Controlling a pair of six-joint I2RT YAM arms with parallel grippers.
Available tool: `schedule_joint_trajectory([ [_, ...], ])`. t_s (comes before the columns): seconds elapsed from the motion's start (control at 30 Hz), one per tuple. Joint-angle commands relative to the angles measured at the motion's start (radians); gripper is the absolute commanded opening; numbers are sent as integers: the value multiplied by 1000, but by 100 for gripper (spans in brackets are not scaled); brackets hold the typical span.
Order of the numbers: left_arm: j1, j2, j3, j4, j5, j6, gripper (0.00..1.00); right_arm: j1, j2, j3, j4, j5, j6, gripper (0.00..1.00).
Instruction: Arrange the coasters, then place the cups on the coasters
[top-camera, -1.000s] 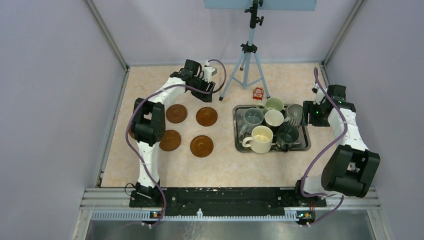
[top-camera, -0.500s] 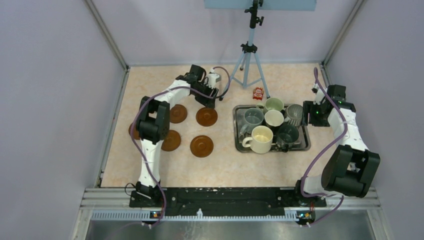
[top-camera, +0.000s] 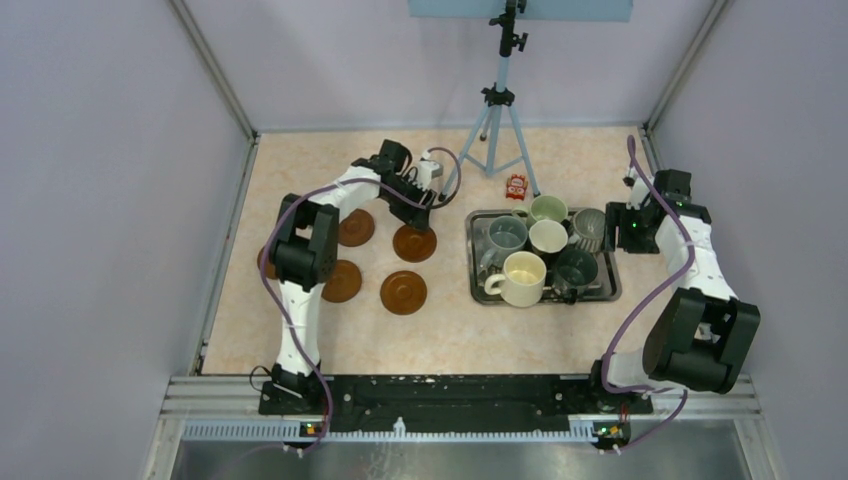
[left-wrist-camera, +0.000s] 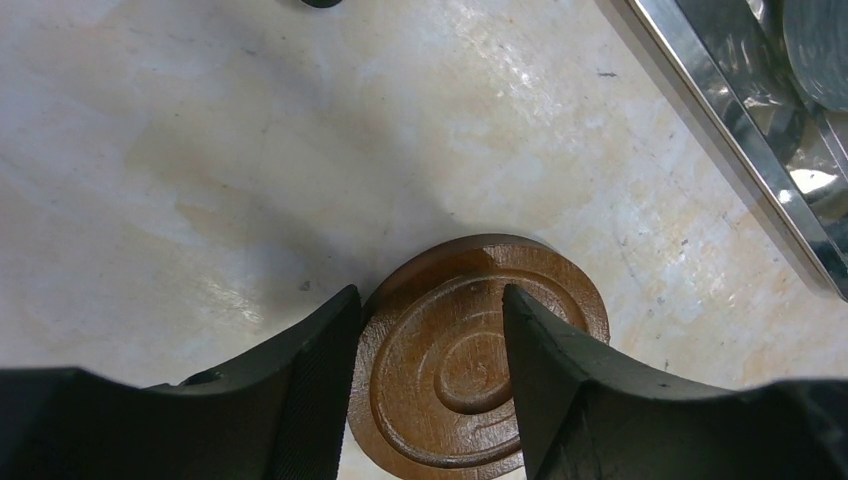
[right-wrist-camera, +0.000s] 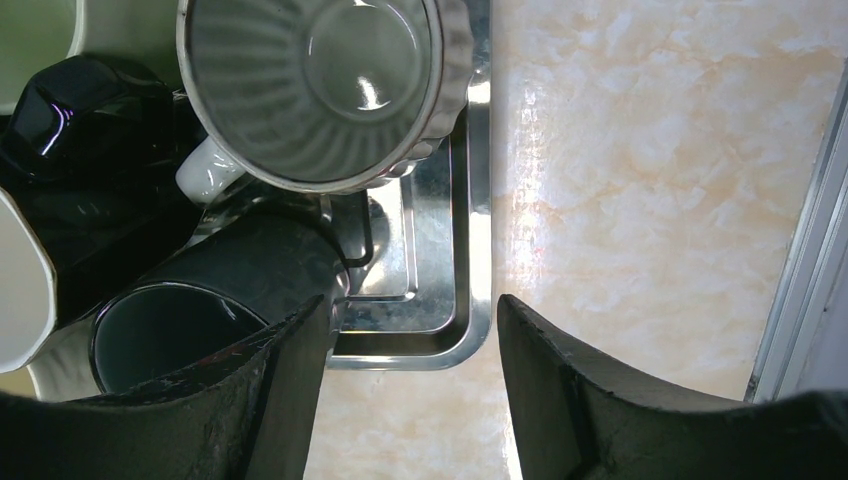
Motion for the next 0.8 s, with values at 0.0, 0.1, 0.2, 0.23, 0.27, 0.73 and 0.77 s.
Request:
schedule_joint_trajectory([
  [0.0,-12,-48,-27,-30,14,11,62,-9,1,45,26,-6,9,62],
  [0.1,-1,-61,23,-31,-13,11,66,-8,3,53,24,-6,8,62],
  [0.2,33,-101,99,-34,12,24,72,-8,1,77,14,-12,-4,62],
  [0.23,46,-116,128,-46,24,38,75,-7,-2,87,14,-17,-8,62],
  [0.27,56,-135,153,-70,39,66,78,-8,-6,100,12,-23,-12,62],
  [0.73,182,-542,-71,-123,159,213,99,25,-132,112,-24,-165,-38,67],
  [0.77,176,-569,-115,-111,183,229,99,44,-134,101,-12,-138,-44,68],
])
